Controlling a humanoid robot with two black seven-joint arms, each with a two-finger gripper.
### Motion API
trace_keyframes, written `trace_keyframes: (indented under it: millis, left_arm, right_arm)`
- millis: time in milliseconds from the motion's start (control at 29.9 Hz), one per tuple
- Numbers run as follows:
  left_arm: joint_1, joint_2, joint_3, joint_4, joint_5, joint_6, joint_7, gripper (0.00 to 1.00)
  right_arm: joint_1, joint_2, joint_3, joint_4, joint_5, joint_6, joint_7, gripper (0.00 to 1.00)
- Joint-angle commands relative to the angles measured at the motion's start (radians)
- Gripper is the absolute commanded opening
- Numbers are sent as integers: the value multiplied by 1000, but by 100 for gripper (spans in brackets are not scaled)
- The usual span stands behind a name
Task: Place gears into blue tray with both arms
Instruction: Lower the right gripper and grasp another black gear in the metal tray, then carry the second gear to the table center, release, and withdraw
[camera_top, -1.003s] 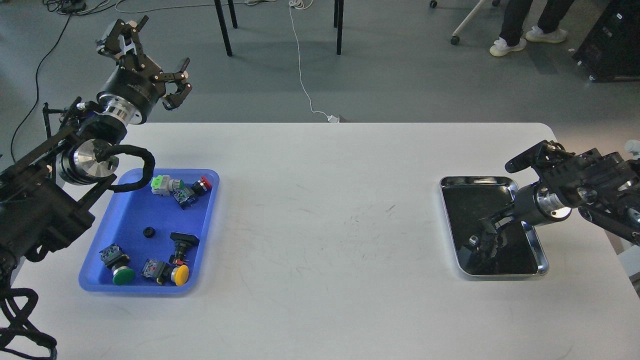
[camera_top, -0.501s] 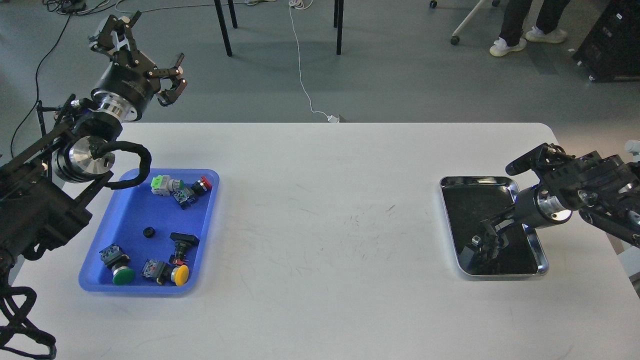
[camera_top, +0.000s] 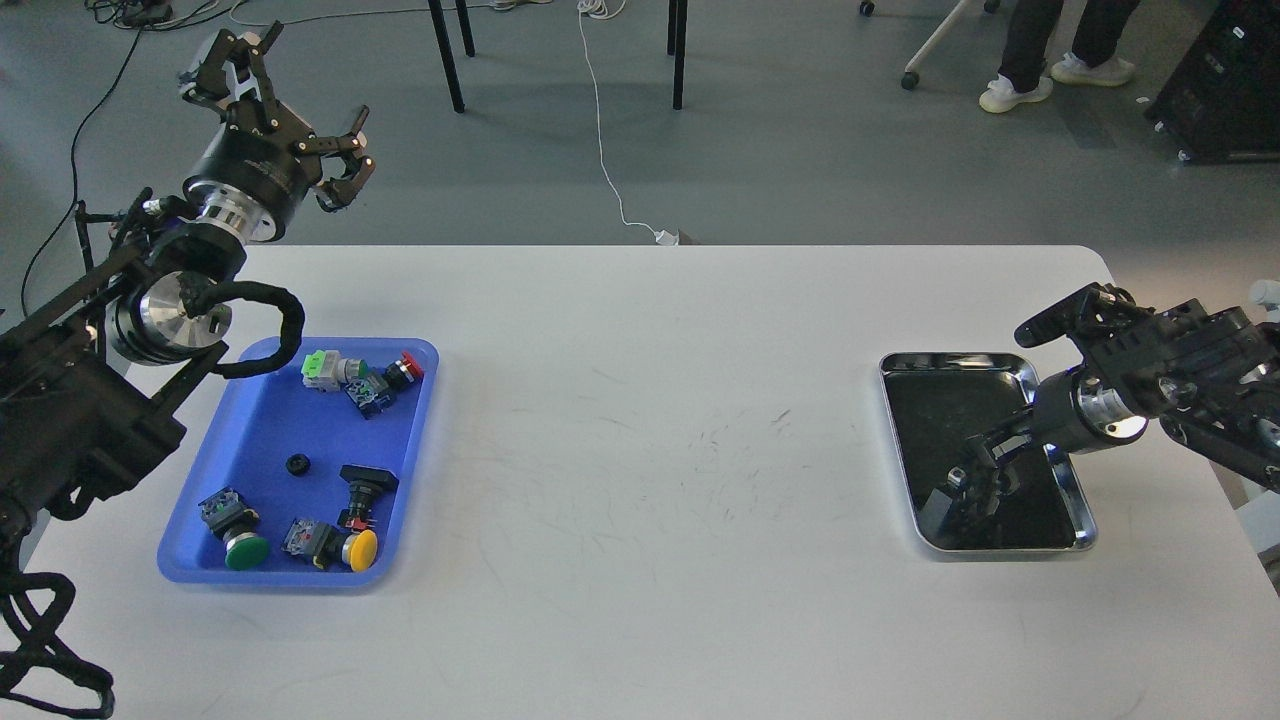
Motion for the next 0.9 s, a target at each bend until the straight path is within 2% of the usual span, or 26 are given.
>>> trace_keyframes:
  millis: [0, 167, 535, 735, 869]
  left_arm:
    - [0, 2, 0, 0, 0, -1, 0, 98]
    - [-2, 2, -3, 0, 0, -1, 0, 98]
    - [-3, 3, -3, 0, 0, 0, 0, 98]
    - [-3, 19, -3, 0, 0, -1, 0, 98]
    - [-6, 23, -3, 0, 0, -3, 2, 98]
  right_arm:
    - [-1, 0, 0, -2, 0, 0, 1, 30]
    - [0, 0, 2, -1, 0, -3, 5, 21]
    - [23, -9, 8, 13, 2, -9, 13, 20]
    - [118, -18, 20, 120, 14, -14, 11, 19]
    - [170, 8, 34, 178, 20, -52, 11, 19]
